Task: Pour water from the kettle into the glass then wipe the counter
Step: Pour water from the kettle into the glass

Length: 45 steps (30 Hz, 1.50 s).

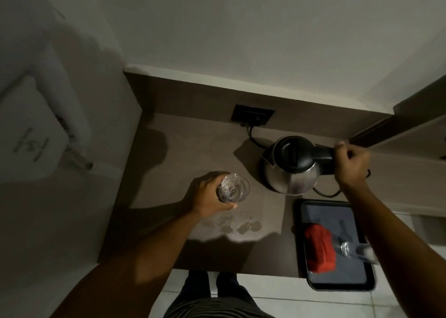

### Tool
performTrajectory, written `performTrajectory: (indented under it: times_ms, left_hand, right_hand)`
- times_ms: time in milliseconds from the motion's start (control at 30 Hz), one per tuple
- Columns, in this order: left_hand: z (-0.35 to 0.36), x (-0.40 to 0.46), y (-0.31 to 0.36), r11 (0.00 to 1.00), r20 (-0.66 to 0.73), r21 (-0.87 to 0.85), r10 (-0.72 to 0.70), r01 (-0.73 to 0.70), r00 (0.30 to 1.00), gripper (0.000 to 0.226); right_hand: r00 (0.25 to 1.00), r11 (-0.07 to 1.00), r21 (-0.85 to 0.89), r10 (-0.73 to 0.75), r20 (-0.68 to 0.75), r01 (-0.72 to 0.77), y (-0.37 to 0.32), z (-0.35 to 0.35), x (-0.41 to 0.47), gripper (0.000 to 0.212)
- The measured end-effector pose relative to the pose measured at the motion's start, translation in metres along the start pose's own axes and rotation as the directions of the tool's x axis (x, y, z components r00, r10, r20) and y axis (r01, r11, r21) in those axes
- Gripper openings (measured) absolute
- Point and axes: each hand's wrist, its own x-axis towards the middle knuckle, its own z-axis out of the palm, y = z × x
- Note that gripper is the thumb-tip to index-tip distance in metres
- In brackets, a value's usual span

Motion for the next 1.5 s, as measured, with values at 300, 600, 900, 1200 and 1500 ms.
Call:
performTrajectory:
  times_ms: [300, 600, 900, 1200, 1500]
  left_hand:
    - [-0.012, -0.004, 0.007, 1.000, 0.008, -0.015, 0.022, -0.021, 1.000, 0.089]
    - [-0.024, -0.009, 0.017, 0.997, 0.044, -0.043, 0.066, -0.064, 0.997, 0.086]
    - [-0.028, -0.013, 0.018, 0.994, 0.027, -0.009, 0.112, -0.111, 0.993, 0.084]
    - [-0.029, -0.014, 0.023, 0.998, 0.052, -0.040, 0.059, -0.057, 0.997, 0.085]
    - [-0.028, -0.014, 0.019, 0.998, 0.042, -0.023, 0.065, -0.064, 0.997, 0.086]
  right_hand:
    - [0.924, 0.863, -0.334, -0.334, 0.187, 0.379, -0.065, 0.002, -0.014, 0.045]
    - [0.903, 0.741, -0.517, -0.332, 0.271, 0.428, -0.096, 0.014, -0.036, 0.051]
    - [0.896, 0.642, -0.626, -0.318, 0.309, 0.444, -0.106, 0.014, -0.040, 0.056]
    - [0.876, 0.557, -0.678, -0.354, 0.329, 0.480, -0.129, 0.001, -0.032, 0.054]
    - [0.856, 0.525, -0.681, -0.387, 0.342, 0.510, -0.147, -0.004, -0.023, 0.056]
